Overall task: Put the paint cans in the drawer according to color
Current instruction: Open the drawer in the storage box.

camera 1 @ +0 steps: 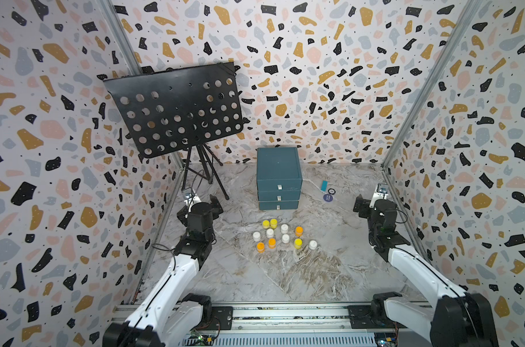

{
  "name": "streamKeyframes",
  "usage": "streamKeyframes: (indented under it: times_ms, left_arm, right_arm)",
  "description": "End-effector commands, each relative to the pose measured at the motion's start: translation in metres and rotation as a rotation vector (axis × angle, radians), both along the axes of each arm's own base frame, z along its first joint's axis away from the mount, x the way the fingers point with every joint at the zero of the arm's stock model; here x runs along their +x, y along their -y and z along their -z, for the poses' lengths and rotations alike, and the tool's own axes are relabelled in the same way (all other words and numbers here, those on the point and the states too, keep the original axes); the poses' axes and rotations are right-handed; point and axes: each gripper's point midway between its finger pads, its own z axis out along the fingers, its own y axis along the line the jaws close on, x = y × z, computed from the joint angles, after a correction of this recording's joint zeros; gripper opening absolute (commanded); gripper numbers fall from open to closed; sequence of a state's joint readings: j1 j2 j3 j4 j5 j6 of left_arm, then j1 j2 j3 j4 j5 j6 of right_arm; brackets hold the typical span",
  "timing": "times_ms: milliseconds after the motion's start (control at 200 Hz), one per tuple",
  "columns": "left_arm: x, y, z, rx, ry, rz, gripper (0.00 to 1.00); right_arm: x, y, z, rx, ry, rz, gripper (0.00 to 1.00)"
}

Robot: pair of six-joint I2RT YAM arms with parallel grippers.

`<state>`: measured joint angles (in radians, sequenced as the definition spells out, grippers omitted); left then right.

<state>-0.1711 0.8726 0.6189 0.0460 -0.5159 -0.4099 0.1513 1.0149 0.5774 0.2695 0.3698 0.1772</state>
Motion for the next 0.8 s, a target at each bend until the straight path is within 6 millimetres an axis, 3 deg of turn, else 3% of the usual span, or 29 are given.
streamKeyframes:
  times_ms: [0,85,160,285,411,566,796]
  left_arm:
    - [-0.025,0.009,-0.001,-0.163,-0.02,0.036,1.0]
    - [-0.036,0.02,-0.034,-0.225,0.082,0.115,1.0]
    - [-0.04,0.03,-0.048,-0.25,0.061,0.171,1.0]
    - [-0.031,0.061,-0.066,-0.242,-0.085,0.339,1.0]
    - [-0.019,0.114,-0.063,-0.238,-0.264,0.637,1.0]
    - [-0.009,0.136,-0.054,-0.266,-0.394,0.742,1.0]
    - [0.028,0.171,-0.058,-0.29,-0.428,0.812,1.0]
  right_arm:
    - [-0.028,-0.02,0.031,0.14,-0.17,-0.08,1.0]
    - [-0.041,-0.033,0.025,0.199,-0.207,-0.119,1.0]
    - [-0.05,-0.043,0.018,0.256,-0.223,-0.152,0.97]
    - [-0.061,-0.064,0.008,0.412,-0.229,-0.225,0.9]
    - [-0.067,-0.085,0.005,0.526,-0.266,-0.296,0.9]
    - [-0.067,-0.115,-0.006,0.64,-0.253,-0.41,0.86]
    - [-0.055,-0.189,-0.03,0.629,-0.27,-0.608,0.82]
